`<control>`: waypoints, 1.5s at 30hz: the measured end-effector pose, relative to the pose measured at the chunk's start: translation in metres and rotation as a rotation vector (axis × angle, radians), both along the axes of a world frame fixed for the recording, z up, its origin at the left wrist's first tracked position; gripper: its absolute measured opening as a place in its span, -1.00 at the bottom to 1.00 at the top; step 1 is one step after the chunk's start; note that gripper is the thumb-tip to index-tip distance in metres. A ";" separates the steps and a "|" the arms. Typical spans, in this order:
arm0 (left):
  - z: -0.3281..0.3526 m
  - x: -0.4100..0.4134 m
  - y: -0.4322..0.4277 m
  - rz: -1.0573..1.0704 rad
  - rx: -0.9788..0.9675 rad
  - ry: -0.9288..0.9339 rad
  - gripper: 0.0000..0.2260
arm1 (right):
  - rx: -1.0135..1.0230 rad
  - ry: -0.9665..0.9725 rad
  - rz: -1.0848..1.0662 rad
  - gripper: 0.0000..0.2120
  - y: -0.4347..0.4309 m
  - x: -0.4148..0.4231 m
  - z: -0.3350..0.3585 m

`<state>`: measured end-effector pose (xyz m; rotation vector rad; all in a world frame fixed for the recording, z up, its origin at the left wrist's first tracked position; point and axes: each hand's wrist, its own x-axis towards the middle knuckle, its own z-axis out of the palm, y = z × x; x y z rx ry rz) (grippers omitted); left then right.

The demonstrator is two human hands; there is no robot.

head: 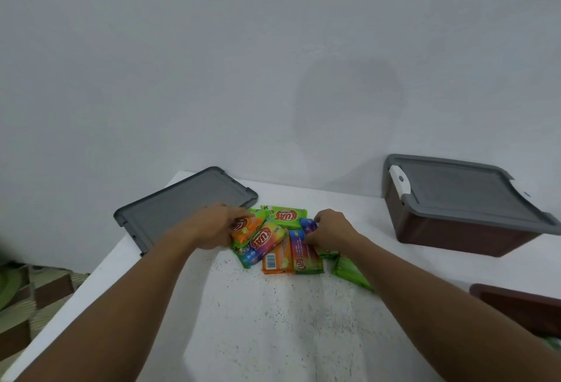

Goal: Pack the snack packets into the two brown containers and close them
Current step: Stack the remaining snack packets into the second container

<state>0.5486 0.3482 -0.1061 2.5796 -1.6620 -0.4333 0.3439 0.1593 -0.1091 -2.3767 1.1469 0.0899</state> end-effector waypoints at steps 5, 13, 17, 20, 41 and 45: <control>0.010 -0.009 -0.006 -0.047 -0.083 0.072 -0.36 | 0.006 -0.135 -0.002 -0.86 0.000 -0.003 0.006; 0.039 -0.045 -0.026 -0.122 -0.299 0.110 -0.34 | 0.155 -0.207 0.158 -0.75 0.012 -0.019 0.056; 0.060 -0.064 -0.029 -0.162 -0.379 0.098 -0.34 | 0.174 -0.175 0.241 -0.62 0.009 -0.054 0.085; 0.078 -0.081 -0.033 -0.201 -0.413 0.055 -0.31 | 0.038 -0.082 0.299 -0.27 0.004 -0.084 0.108; 0.096 -0.376 -0.112 -0.434 -0.433 -0.033 -0.40 | -0.233 -0.176 0.313 -0.30 -0.059 -0.397 0.126; 0.091 -0.412 -0.119 -0.427 -0.354 -0.065 -0.38 | -0.227 -0.128 0.335 -0.30 -0.072 -0.426 0.112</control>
